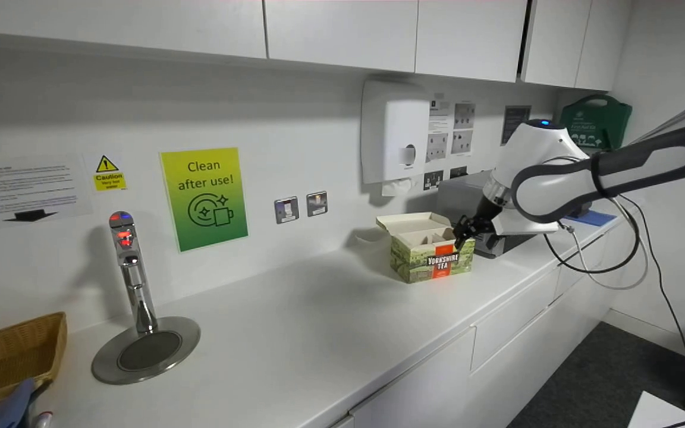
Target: Remove a tea bag from the green box and put it on the counter
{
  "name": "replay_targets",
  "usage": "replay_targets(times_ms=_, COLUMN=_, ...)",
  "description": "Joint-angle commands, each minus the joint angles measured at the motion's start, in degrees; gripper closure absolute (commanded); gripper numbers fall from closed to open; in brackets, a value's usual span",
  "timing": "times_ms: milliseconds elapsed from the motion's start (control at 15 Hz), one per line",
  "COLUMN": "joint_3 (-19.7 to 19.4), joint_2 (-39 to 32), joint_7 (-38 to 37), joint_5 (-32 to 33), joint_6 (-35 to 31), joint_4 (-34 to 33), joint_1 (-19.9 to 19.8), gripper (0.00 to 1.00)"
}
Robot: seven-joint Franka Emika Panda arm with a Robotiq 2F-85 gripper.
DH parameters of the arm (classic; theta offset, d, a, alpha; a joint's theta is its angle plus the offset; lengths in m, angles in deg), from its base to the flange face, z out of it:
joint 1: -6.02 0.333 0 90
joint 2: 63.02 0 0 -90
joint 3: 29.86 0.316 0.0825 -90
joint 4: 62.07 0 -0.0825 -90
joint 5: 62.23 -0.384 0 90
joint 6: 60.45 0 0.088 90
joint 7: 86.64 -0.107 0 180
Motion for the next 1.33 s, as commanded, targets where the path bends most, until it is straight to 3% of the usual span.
replay_targets(times_ms=0, joint_3=-1.58, joint_2=-4.96, joint_7=-1.47, joint_5=0.07, joint_6=2.12, joint_4=-7.58, joint_1=-0.86, gripper=0.00)
replay_targets(times_ms=800, joint_3=-6.81, joint_2=-15.64, joint_7=-2.72, joint_5=-1.18, joint_6=14.98, joint_4=-23.35, joint_1=0.15, gripper=0.00)
replay_targets(times_ms=1133, joint_3=-8.68, joint_2=-18.73, joint_7=-2.31, joint_5=-2.52, joint_6=21.43, joint_4=-27.96, joint_1=0.49, gripper=0.00)
replay_targets(times_ms=1200, joint_3=-8.63, joint_2=-17.01, joint_7=-2.11, joint_5=-0.91, joint_6=17.15, joint_4=-24.26, joint_1=0.68, gripper=0.00)
replay_targets(times_ms=1267, joint_3=-8.84, joint_2=-17.57, joint_7=-2.10, joint_5=-1.27, joint_6=18.65, joint_4=-25.13, joint_1=0.72, gripper=0.00)
